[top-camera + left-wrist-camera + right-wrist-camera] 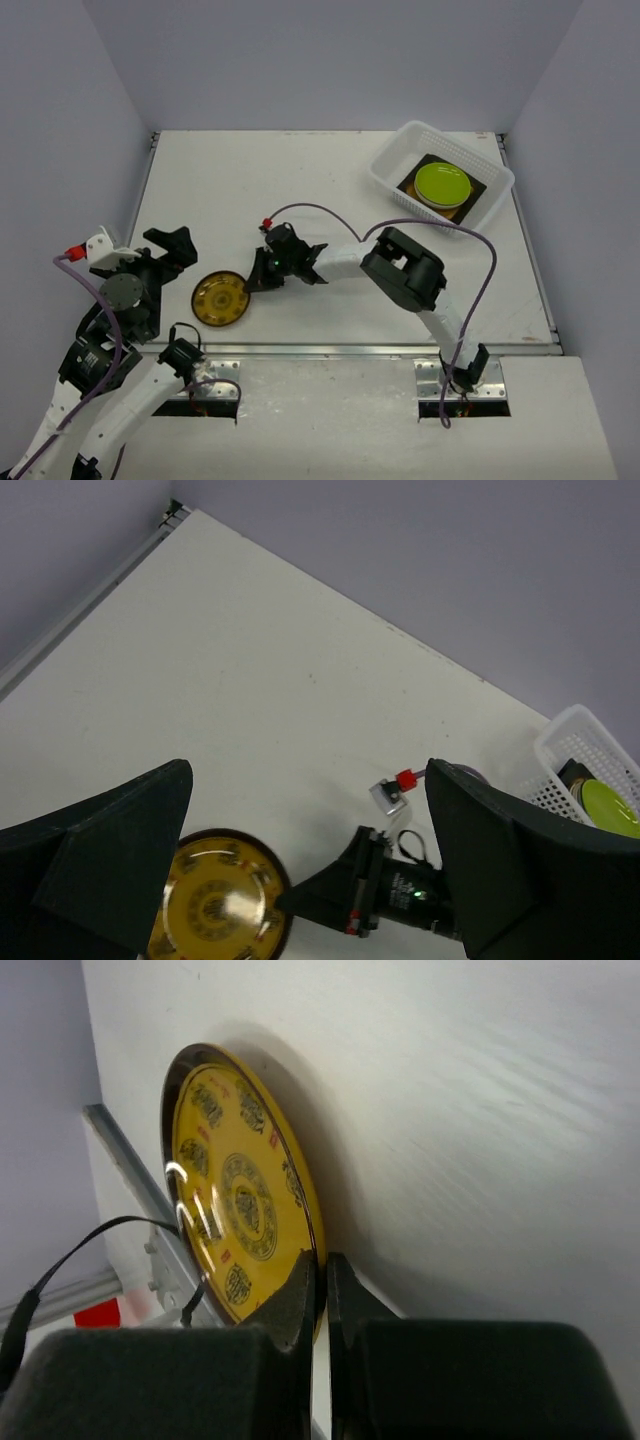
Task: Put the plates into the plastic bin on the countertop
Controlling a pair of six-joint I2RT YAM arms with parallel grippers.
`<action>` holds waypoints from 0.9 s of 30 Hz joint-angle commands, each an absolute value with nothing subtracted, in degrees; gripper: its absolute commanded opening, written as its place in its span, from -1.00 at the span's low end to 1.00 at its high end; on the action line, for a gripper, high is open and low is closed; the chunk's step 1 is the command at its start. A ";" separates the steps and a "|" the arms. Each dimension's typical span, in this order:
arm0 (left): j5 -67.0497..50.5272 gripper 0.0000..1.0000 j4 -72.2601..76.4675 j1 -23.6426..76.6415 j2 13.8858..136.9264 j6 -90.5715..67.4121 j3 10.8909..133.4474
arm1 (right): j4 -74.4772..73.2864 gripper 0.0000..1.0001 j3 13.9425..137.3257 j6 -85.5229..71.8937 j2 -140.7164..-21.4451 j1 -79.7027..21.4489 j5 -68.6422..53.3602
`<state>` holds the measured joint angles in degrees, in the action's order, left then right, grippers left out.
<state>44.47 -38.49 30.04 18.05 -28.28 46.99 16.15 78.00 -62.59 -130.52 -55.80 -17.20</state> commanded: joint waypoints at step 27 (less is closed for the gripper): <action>40.33 1.00 -35.16 30.06 21.01 -25.21 46.05 | -9.52 -0.68 66.81 -60.27 -94.84 15.38 -5.40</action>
<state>41.09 -37.45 30.04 20.12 -26.19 46.17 -8.97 62.08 -63.45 -94.19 15.25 -4.79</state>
